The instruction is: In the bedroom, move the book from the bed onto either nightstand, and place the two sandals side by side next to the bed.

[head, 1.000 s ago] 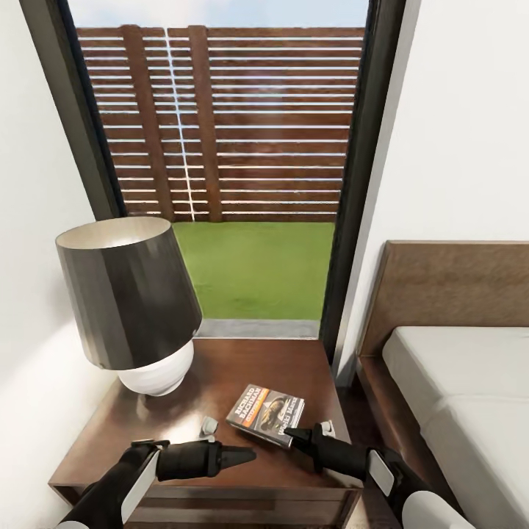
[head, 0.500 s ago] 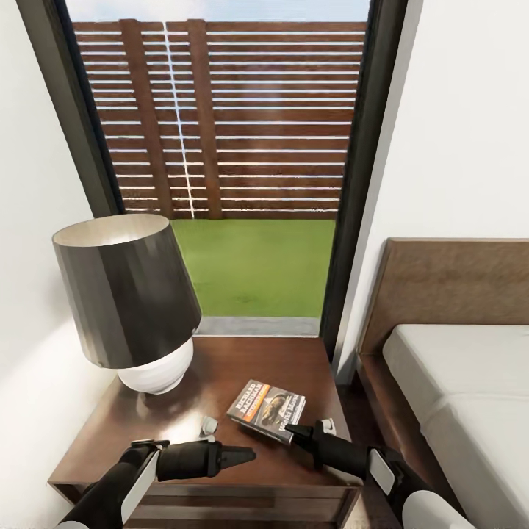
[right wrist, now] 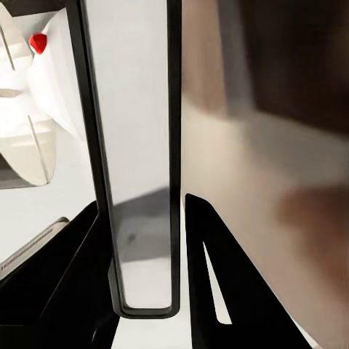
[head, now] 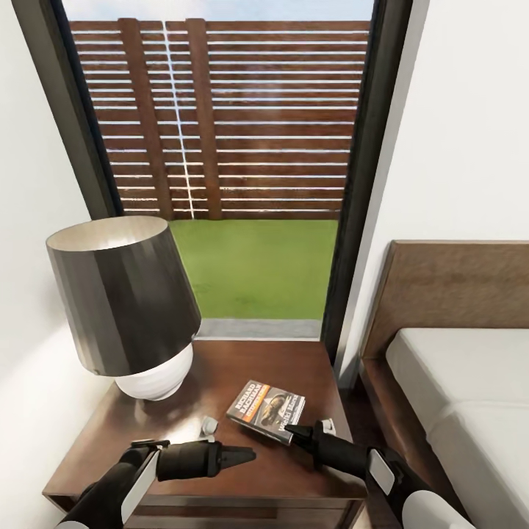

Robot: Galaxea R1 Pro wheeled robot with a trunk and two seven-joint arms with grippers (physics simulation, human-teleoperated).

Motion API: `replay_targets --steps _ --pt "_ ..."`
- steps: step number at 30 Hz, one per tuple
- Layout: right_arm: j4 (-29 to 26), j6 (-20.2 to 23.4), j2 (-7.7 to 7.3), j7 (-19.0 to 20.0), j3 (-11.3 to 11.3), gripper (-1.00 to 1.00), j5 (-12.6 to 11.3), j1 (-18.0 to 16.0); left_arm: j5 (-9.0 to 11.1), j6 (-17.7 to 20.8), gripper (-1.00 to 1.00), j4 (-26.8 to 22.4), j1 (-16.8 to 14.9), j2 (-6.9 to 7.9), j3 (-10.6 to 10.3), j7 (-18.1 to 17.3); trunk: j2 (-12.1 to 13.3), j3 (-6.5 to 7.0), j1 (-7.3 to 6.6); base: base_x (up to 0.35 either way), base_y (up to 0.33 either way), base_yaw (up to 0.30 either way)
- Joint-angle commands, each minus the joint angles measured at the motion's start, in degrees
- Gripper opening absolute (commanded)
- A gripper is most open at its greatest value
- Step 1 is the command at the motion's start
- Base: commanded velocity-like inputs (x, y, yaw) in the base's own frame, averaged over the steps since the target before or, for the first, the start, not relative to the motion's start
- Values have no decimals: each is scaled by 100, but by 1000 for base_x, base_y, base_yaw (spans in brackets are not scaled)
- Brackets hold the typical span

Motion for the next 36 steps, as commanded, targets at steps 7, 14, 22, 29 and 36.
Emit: replay_targets --steps 7,14,22,29,36 --pt "5 -73 2 -98 10 -100 134 4 48 60 100 -1 -4 7 -27 4 -1 -7 1 0 0 0" --pt "5 -73 2 -65 10 -100 134 3 48 60 100 -1 -4 7 -27 5 -1 -7 1 0 0 0" --pt "5 -73 2 -49 10 100 134 5 48 60 100 -1 -4 7 -27 4 -1 -7 1 0 0 0" --pt "5 -73 2 -53 10 100 134 3 48 60 100 -1 -4 7 -27 6 -1 -7 1 0 0 0" --pt "5 -73 2 -54 10 100 134 4 48 60 100 -1 -4 7 -27 6 -1 -7 1 0 0 0"
